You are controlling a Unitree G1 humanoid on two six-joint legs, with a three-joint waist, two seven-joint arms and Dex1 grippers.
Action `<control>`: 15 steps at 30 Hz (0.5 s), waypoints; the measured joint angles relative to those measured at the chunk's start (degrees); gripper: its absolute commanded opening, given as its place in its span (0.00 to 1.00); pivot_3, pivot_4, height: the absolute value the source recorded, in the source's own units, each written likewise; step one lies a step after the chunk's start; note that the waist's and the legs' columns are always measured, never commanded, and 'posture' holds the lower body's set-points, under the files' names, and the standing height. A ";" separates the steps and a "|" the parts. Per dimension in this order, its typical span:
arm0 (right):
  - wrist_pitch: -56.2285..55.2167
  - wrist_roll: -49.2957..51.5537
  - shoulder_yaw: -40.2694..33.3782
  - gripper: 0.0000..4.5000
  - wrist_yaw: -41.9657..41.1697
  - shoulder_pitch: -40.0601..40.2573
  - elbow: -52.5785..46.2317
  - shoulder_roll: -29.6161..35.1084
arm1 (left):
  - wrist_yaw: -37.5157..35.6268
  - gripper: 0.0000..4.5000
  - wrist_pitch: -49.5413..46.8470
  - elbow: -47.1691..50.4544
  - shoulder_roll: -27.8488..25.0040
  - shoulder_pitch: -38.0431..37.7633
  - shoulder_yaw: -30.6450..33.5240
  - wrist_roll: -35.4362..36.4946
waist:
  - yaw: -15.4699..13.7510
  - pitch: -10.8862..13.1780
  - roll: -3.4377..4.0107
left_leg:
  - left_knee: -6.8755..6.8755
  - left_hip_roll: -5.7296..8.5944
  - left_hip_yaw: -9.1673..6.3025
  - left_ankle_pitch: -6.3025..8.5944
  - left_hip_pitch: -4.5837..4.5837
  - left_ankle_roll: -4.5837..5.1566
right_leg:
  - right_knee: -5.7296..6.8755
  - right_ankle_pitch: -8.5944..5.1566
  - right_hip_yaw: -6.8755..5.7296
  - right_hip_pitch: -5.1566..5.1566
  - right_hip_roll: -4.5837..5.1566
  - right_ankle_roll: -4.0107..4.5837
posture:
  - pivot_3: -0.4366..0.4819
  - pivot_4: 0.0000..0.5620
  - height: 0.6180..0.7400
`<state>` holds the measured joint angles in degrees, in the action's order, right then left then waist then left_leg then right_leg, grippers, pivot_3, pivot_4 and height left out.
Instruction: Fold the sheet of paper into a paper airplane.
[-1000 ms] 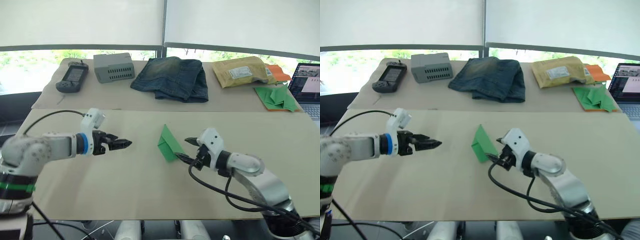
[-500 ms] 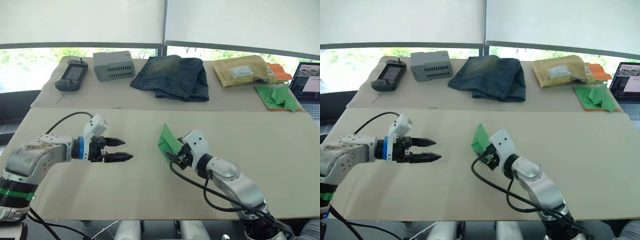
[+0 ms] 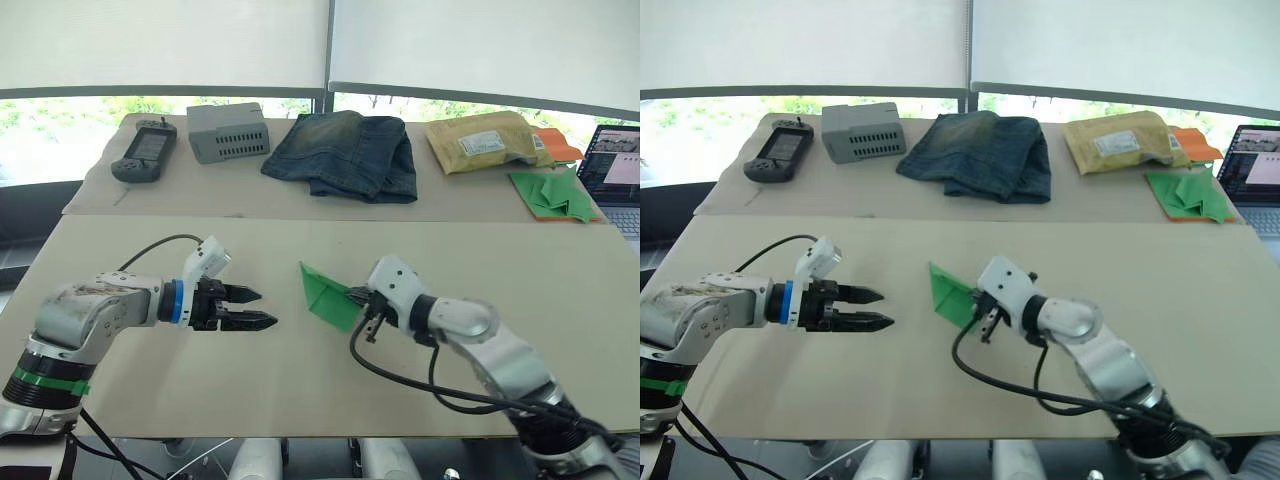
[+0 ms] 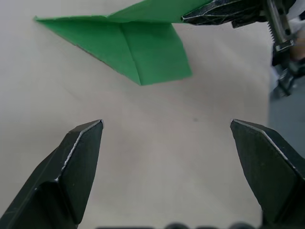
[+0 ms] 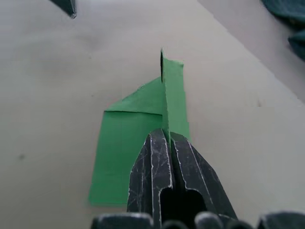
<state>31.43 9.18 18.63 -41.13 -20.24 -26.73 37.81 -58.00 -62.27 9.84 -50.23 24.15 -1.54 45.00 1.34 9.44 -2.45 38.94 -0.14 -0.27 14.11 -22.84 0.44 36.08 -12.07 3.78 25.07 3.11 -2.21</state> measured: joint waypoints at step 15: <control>-55.34 -5.77 3.15 0.01 -30.20 -13.07 34.55 4.05 | -4.84 1.00 20.66 2.76 3.09 -5.13 1.75 -7.08 | 0.83 0.01 -0.01 | -0.05 -0.06 0.06 0.02 0.04 0.03 | 0.04 0.30 0.06 -0.01 0.06 0.49 | 0.48 0.27 0.91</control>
<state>-23.91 3.41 21.78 -71.33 -33.31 7.81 41.87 -62.84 -41.61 12.60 -47.13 19.02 0.21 37.93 2.17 9.45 -2.46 38.90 -0.20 -0.21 14.13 -22.80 0.47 36.12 -11.77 3.83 25.05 3.18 -1.72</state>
